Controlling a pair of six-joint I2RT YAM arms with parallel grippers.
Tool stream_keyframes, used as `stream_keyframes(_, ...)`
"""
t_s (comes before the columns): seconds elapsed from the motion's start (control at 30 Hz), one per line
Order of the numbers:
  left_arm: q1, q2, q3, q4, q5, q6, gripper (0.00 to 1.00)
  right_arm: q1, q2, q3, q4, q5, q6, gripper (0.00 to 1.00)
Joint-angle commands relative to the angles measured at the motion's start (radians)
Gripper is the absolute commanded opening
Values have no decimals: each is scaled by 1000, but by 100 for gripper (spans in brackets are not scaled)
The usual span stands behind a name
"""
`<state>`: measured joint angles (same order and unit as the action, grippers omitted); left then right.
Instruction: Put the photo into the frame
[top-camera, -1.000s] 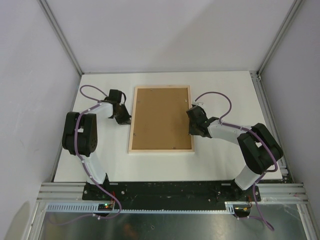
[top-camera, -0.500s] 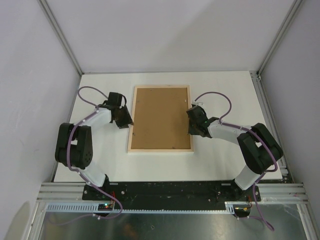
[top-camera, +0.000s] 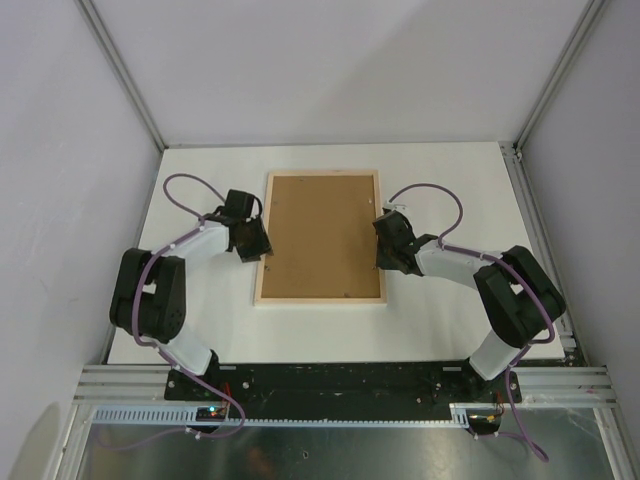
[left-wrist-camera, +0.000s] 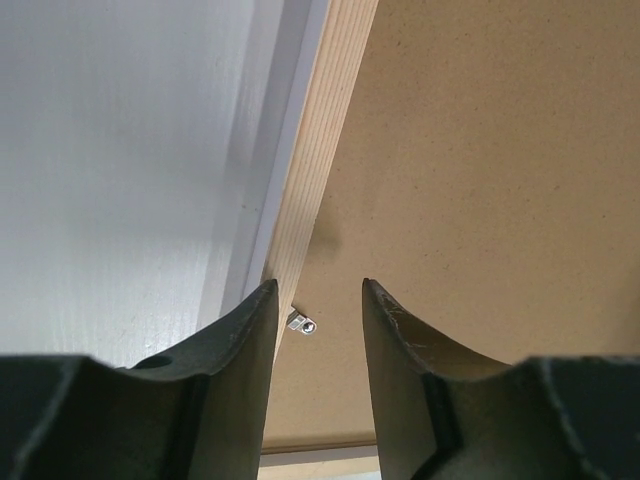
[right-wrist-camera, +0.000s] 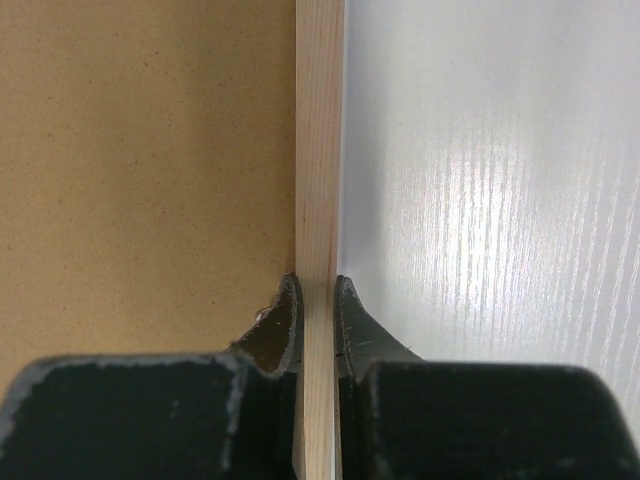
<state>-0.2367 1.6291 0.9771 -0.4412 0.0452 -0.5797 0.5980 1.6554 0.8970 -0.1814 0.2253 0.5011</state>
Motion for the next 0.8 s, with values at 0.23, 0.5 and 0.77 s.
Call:
stream_keyframes(0.23, -7, -102, -49, -23, -122, -15, 45, 5, 43, -18, 3, -42, 9, 0)
stream_keyframes(0.5, -12, -63, -35, -33, -117, 5, 47, 5, 46, -18, 5, -46, 8, 0)
stream_keyframes(0.77, -21, -13, -27, -33, -116, 4, 48, 5, 46, -19, 8, -51, 8, 0)
